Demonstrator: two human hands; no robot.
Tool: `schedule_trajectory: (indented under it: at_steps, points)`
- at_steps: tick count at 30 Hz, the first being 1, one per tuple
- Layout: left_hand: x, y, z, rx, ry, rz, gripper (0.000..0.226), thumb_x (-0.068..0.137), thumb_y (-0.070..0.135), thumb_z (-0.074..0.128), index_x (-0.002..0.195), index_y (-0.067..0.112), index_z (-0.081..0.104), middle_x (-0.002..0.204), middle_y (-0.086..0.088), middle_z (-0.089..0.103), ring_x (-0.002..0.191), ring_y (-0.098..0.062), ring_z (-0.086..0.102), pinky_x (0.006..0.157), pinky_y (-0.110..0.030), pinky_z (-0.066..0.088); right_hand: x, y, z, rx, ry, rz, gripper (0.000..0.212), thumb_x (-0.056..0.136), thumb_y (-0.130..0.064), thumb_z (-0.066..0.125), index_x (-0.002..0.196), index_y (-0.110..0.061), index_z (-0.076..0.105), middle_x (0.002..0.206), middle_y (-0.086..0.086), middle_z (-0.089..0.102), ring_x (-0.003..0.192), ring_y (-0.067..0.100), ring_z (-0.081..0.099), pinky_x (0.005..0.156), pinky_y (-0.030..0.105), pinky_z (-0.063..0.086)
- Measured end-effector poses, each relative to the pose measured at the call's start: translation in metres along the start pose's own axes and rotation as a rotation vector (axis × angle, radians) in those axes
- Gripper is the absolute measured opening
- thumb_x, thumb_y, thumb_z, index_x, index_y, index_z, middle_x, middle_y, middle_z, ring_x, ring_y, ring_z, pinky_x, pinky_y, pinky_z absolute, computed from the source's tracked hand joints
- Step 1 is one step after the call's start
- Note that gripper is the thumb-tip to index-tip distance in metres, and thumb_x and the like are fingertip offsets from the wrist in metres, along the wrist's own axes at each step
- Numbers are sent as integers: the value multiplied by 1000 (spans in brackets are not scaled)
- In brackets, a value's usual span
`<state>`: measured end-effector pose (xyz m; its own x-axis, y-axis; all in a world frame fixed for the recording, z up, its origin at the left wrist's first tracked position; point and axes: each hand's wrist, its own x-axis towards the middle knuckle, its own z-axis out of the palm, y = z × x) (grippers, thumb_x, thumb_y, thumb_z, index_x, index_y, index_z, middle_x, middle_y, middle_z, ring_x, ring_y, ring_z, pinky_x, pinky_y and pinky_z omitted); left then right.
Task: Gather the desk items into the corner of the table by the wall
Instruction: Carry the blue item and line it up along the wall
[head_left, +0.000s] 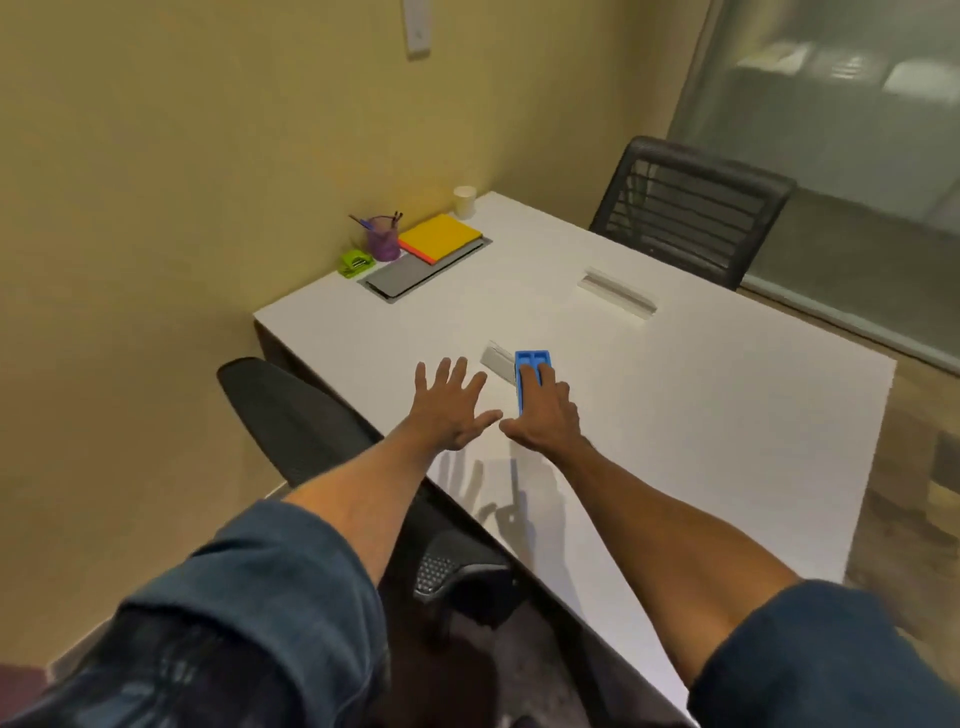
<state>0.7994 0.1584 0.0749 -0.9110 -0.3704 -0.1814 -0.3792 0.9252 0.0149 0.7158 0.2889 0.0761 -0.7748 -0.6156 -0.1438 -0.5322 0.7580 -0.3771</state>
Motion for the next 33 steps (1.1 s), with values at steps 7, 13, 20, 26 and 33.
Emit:
schedule_trajectory:
  at_steps: [7, 13, 20, 26, 33]
  points:
    - [-51, -134, -48, 17, 44, -236, 73, 94, 67, 25, 154, 26, 13, 163, -9, 1, 149, -33, -1, 114, -60, -6, 20, -156, 18, -79, -6, -277, 82, 78, -38, 65, 145, -17, 23, 153, 11, 22, 123, 35, 41, 93, 46, 45]
    - [-122, -256, -79, -61, 124, -434, 72, 93, 66, 30, 152, 25, 19, 161, -9, 11, 148, -31, 8, 114, -62, 0, 23, -298, 36, -84, -17, -463, 81, 75, -45, 67, 140, -16, 29, 147, 14, 27, 122, 39, 41, 91, 49, 48]
    - [-189, -346, -75, -86, 127, -609, 73, 93, 66, 29, 151, 23, 21, 161, -11, 10, 149, -32, 5, 115, -61, -1, 9, -402, 57, 18, -47, -579, 73, 76, -39, 70, 135, -15, 34, 143, 12, 31, 121, 39, 40, 92, 49, 45]
    - [-236, -405, -63, -107, 129, -722, 74, 92, 67, 29, 152, 24, 21, 162, -11, 9, 149, -32, 5, 116, -60, -1, -5, -468, 84, -30, -99, -683, 75, 78, -37, 67, 139, -14, 30, 147, 13, 26, 122, 40, 39, 95, 52, 48]
    - [-246, -451, -47, -141, 103, -790, 73, 93, 65, 31, 152, 25, 18, 162, -9, 6, 149, -31, 3, 117, -59, -3, 15, -516, 115, -85, -118, -740, 73, 78, -33, 68, 138, -14, 31, 146, 14, 27, 117, 39, 42, 89, 46, 46]
